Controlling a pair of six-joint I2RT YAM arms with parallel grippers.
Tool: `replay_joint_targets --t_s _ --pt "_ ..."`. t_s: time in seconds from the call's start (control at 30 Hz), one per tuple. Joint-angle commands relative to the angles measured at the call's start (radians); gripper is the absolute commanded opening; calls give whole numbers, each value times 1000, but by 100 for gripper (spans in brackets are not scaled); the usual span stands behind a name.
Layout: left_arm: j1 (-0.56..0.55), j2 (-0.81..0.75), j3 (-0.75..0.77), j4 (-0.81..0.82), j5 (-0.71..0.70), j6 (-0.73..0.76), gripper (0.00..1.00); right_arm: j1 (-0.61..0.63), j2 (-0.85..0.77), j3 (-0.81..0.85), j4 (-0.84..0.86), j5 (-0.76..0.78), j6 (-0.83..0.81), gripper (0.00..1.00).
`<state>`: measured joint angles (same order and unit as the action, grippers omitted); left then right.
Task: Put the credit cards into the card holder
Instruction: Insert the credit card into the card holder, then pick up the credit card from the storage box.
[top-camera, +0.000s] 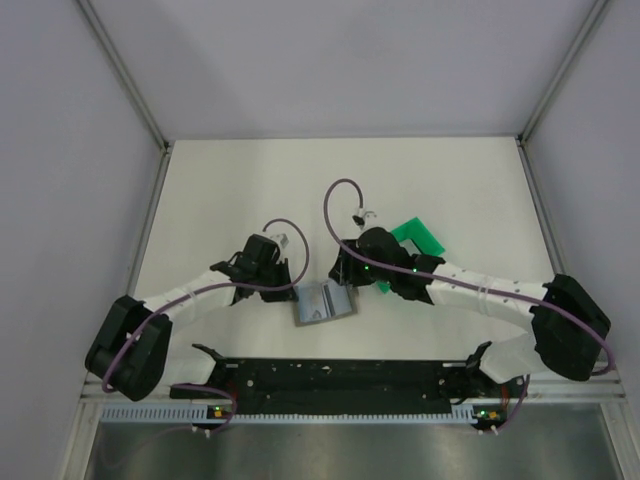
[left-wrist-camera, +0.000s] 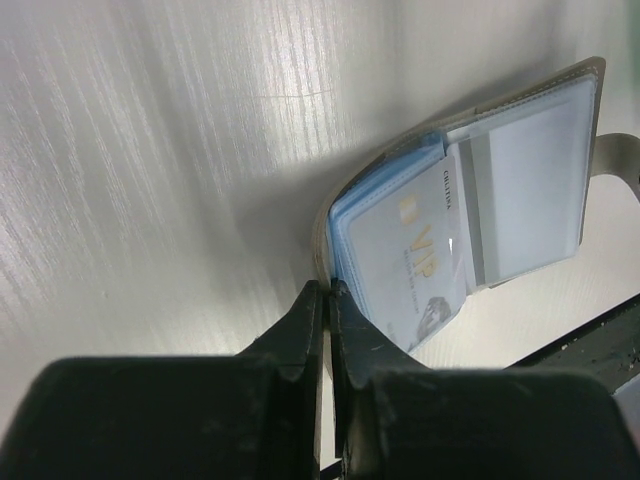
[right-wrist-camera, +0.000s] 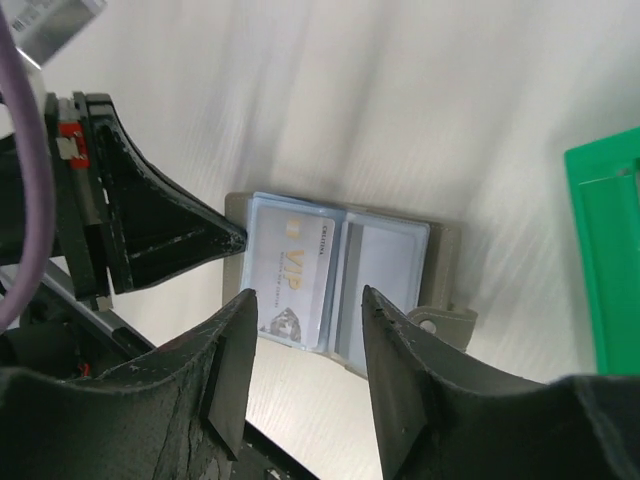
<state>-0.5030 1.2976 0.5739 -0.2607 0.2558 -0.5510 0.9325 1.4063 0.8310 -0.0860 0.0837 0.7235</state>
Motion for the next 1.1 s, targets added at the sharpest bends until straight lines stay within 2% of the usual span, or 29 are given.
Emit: replay_joint_targets --t_s 0.0,0.2,0.27,0.37,0.43,0.5,0.63,0.83,1.07 --pt "-2 -32 30 -23 -21 -1 6 -46 -107 -10 -37 41 -33 47" --pt "-2 -50 40 -41 -44 -10 20 -136 -182 -13 -101 45 -88 50" --pt "-2 -58 46 -54 -49 -12 22 -155 -196 -13 -113 47 -104 51" --pt "0 -73 52 -75 -64 -12 31 -190 -198 -4 -135 33 -122 51" --pt "0 -86 58 -87 -72 -12 32 -216 -191 5 -153 25 -137 51" --pt "0 -96 61 -95 -75 -13 38 -250 -185 23 -178 10 -148 50" --pt "0 -103 72 -118 -93 -9 38 -307 -168 36 -198 -13 -174 48" --pt "-2 -139 76 -155 -133 -9 41 -376 -118 40 -219 -62 -199 39" --pt "-2 -179 89 -178 -155 -12 42 -400 -38 65 -236 -81 -246 31"
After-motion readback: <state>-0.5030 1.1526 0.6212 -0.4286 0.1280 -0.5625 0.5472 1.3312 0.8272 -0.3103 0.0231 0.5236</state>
